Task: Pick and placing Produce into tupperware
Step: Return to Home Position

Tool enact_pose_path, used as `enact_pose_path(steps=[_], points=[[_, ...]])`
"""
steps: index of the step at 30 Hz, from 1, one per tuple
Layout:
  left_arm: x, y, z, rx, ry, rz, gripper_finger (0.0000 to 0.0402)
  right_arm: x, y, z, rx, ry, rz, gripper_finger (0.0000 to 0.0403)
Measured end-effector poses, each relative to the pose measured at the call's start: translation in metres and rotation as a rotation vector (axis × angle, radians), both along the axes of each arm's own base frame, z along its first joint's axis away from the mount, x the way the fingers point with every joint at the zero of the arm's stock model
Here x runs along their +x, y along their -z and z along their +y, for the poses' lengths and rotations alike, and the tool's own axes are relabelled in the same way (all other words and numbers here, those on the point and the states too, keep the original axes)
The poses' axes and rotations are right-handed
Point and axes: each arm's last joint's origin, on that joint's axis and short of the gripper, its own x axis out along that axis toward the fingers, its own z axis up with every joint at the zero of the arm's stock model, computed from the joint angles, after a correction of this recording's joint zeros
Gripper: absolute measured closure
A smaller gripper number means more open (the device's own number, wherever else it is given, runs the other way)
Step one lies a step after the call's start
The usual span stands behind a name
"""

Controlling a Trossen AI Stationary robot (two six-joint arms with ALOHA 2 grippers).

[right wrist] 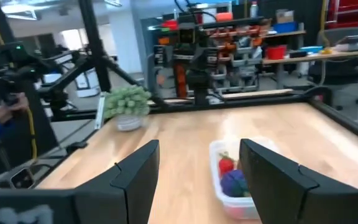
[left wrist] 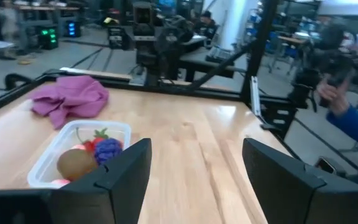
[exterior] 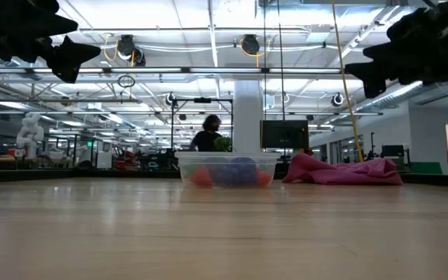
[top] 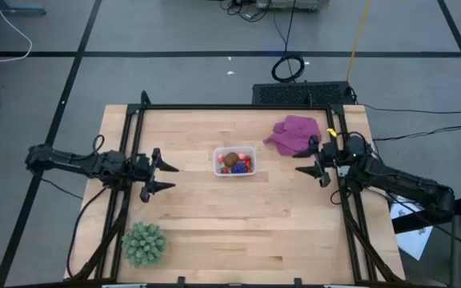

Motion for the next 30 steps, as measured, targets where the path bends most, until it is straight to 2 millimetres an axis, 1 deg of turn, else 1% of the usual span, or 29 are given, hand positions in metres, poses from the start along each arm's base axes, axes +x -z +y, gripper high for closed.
enact_pose_path(steps=[1,2,4,5,7,13,18,21,30], points=[[0.001,0.0,-0.001,-0.009,-0.015,0.003,0.0144,0.001,0.004,0.001,-0.006,0.009,-0.013,0.0188],[0.003,0.0,-0.002,-0.012,-0.031,0.003,0.0144,0.001,0.005,0.001,-0.02,0.025,-0.043,0.0188],[0.007,0.001,-0.006,-0.009,-0.046,0.013,0.0144,0.002,-0.001,0.002,-0.043,0.081,-0.11,0.0188],[0.009,0.001,-0.007,-0.004,-0.038,0.01,0.0144,0.002,-0.001,0.002,-0.045,0.117,-0.124,0.0188],[0.013,0.001,-0.01,0.013,-0.031,0.001,0.0144,0.003,0.001,0.001,-0.034,0.148,-0.097,0.0188],[0.023,0.001,-0.012,0.024,-0.06,-0.015,0.0144,0.007,0.004,0.006,-0.038,0.11,-0.077,0.0188],[0.032,0.001,-0.014,0.093,-0.063,-0.048,0.0144,0.009,0.002,0.008,-0.104,0.098,-0.101,0.0188],[0.032,0.001,-0.013,0.095,-0.088,-0.057,0.0144,0.009,0.0,0.007,-0.104,0.141,-0.119,0.0188],[0.033,0.001,-0.013,0.023,-0.108,-0.047,0.0144,0.009,0.001,0.007,-0.101,0.141,-0.108,0.0188]])
